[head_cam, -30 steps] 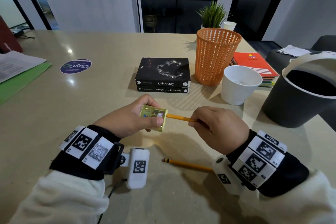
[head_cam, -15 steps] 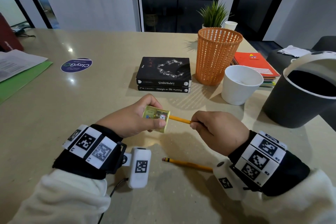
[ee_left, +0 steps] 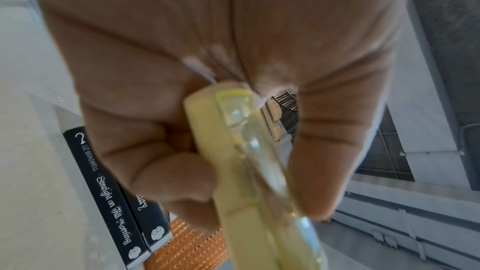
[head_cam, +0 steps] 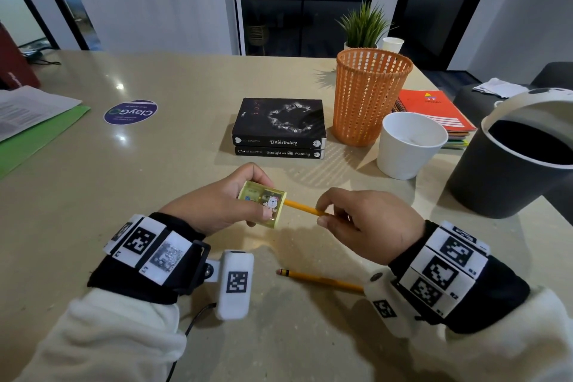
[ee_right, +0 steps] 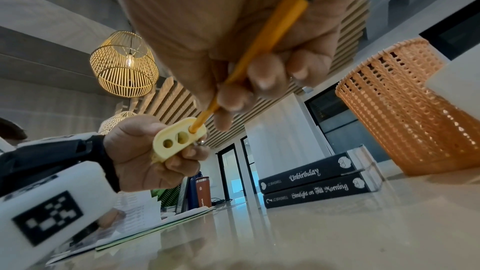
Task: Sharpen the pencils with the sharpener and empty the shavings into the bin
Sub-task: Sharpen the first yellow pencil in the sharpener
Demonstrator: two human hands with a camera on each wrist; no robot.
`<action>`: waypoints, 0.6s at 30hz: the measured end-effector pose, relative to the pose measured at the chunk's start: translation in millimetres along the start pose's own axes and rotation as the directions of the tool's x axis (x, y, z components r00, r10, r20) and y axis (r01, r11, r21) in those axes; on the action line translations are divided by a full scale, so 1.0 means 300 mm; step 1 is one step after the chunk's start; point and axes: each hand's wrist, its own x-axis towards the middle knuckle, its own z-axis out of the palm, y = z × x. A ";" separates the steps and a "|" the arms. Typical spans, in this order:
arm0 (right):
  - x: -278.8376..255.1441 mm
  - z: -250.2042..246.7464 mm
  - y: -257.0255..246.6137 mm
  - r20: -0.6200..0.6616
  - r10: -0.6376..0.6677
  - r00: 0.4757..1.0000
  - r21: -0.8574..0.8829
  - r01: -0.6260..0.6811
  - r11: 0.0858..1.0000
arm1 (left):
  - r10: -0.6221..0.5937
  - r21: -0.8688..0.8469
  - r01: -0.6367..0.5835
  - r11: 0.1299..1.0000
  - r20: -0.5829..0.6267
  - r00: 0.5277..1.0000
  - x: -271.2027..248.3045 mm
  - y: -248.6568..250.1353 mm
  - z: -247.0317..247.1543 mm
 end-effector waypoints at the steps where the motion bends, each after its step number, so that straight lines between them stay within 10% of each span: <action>1: -0.001 -0.006 -0.001 0.004 -0.005 1.000 -0.001 0.005 1.000 | -0.004 -0.031 0.004 1.000 0.000 1.000 0.001 -0.005 0.000; 18: -0.008 0.015 0.006 -0.151 -0.034 0.988 -0.053 0.026 0.998 | -0.002 -0.090 0.002 0.996 0.002 1.000 0.002 -0.007 -0.008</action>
